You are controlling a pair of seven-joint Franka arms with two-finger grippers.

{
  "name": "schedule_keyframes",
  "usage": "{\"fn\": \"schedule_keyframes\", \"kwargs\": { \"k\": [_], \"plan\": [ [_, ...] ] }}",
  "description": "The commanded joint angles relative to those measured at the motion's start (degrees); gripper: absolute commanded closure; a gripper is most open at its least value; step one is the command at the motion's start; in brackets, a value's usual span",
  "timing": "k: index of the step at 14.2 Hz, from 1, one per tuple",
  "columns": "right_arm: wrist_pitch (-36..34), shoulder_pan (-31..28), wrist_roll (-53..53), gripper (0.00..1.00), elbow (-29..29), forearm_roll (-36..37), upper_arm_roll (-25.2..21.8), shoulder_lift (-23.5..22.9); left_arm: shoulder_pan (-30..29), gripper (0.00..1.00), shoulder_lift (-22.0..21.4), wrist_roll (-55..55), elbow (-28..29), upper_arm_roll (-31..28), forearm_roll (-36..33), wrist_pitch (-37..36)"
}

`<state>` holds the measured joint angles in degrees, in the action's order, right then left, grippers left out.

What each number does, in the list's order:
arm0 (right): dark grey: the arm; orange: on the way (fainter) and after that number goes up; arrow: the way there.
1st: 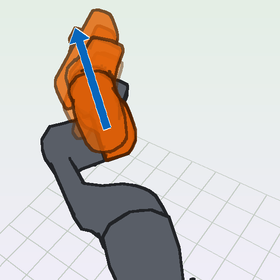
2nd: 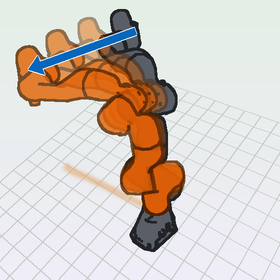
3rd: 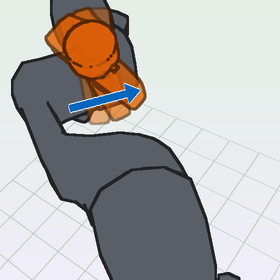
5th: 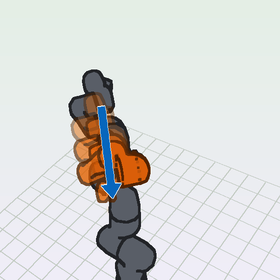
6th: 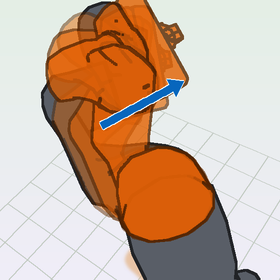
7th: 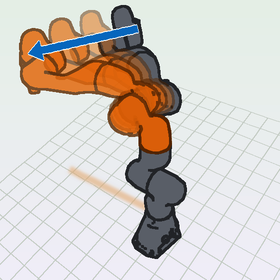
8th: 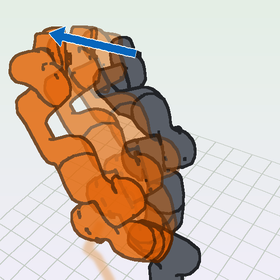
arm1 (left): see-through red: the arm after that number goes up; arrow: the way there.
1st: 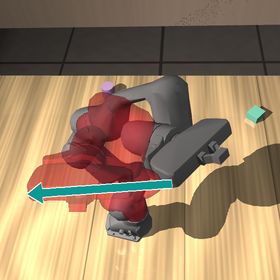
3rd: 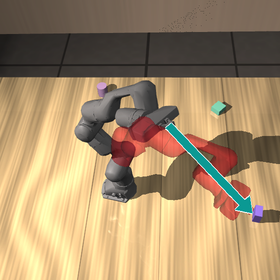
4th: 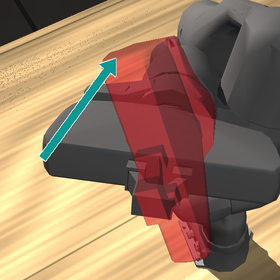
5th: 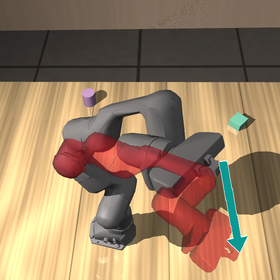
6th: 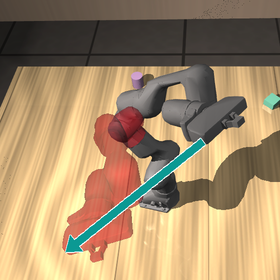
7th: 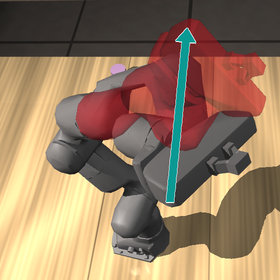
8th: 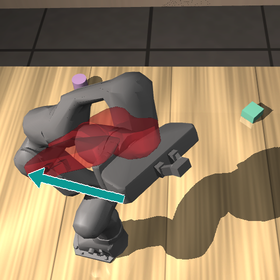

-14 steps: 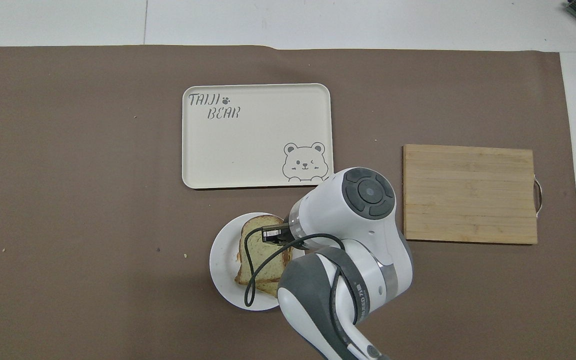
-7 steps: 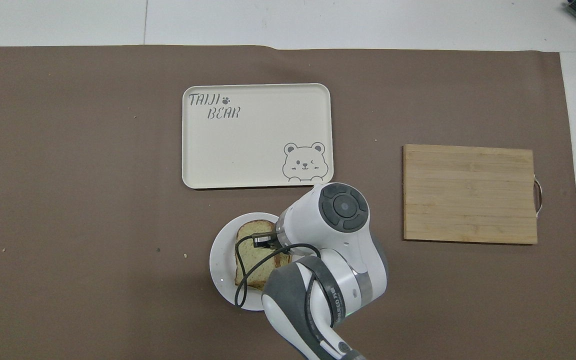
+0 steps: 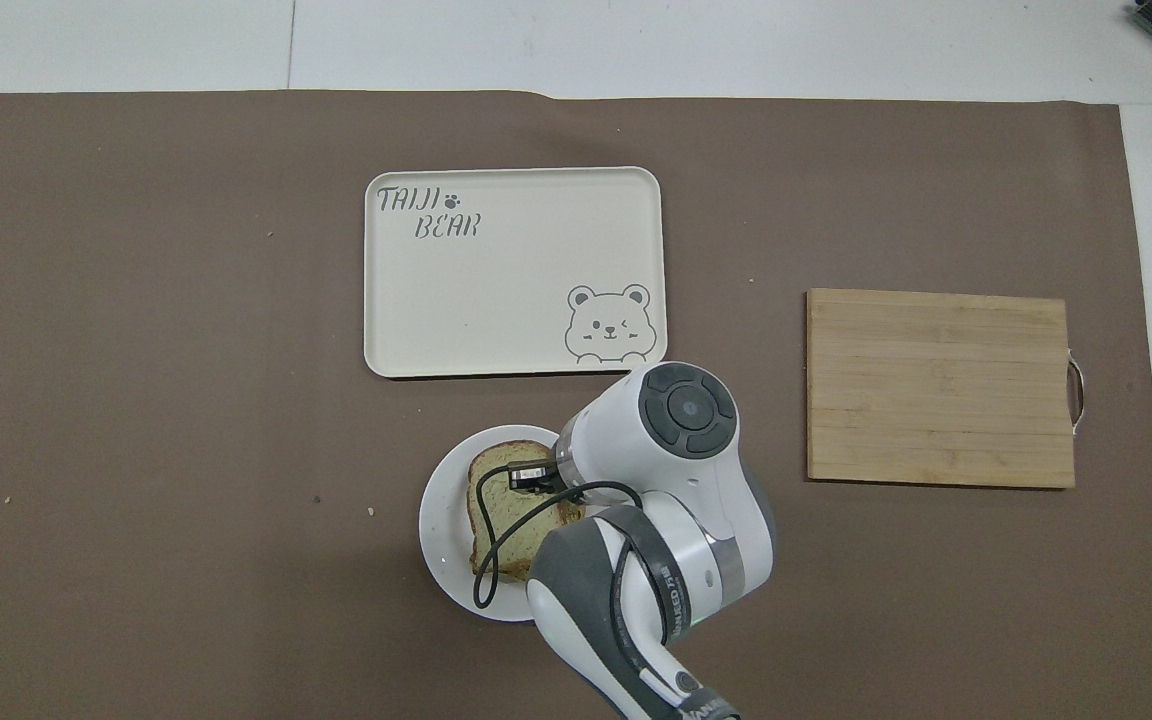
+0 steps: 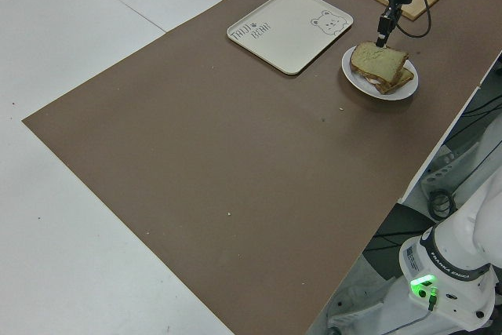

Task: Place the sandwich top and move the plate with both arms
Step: 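Withdraw the right gripper while the left gripper reaches toward the plate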

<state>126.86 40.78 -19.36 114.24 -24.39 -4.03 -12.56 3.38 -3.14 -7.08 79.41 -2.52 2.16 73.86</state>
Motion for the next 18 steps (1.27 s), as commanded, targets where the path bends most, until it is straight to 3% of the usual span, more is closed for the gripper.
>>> {"fn": "schedule_keyframes", "kwargs": {
  "k": [1, 9, 18],
  "plan": [
    [-0.5, -1.4, 0.0, 0.00, 0.0, -0.2, -0.4, 1.5, -0.6, 0.00, -1.5, 0.2, 1.6, 0.3, -0.1, 0.1],
    [-12.2, -10.1, 2.6, 0.00, -2.7, 14.4, -0.4, 8.3, -0.1, 0.00, -1.5, -0.1, 1.9, 0.4, 0.0, 0.6],
    [-25.9, -22.6, 14.3, 0.00, -4.0, 18.3, -0.4, 14.1, 0.4, 0.00, -2.6, -0.1, 4.0, 0.9, 2.4, 1.2]
  ]
}}
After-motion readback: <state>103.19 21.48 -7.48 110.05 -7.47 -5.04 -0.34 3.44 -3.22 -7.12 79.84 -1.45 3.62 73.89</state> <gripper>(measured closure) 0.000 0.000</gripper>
